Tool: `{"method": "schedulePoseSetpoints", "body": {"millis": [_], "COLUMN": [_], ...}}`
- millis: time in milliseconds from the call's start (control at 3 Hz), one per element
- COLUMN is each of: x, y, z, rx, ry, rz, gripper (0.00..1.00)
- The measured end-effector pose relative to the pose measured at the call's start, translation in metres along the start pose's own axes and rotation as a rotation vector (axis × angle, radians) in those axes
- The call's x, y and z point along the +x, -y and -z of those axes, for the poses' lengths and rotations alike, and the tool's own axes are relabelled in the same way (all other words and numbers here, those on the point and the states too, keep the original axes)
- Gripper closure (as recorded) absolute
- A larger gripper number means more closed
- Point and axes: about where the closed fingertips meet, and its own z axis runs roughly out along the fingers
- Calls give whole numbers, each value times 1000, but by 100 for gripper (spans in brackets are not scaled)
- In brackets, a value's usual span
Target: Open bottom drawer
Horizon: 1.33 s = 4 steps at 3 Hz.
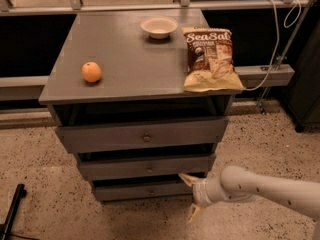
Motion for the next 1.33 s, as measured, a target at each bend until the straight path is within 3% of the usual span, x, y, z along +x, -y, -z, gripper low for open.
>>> {"method": "schedulePoseSetpoints", "body": {"millis": [667,1000,1333], "x": [18,29,67], "y": [-4,-11,-36], "z": [-19,-36,-55], "rx": [-45,-45,-31], "ry": [-38,67,200], "rz": [1,-17,-24], "gripper": [0,0,0]}}
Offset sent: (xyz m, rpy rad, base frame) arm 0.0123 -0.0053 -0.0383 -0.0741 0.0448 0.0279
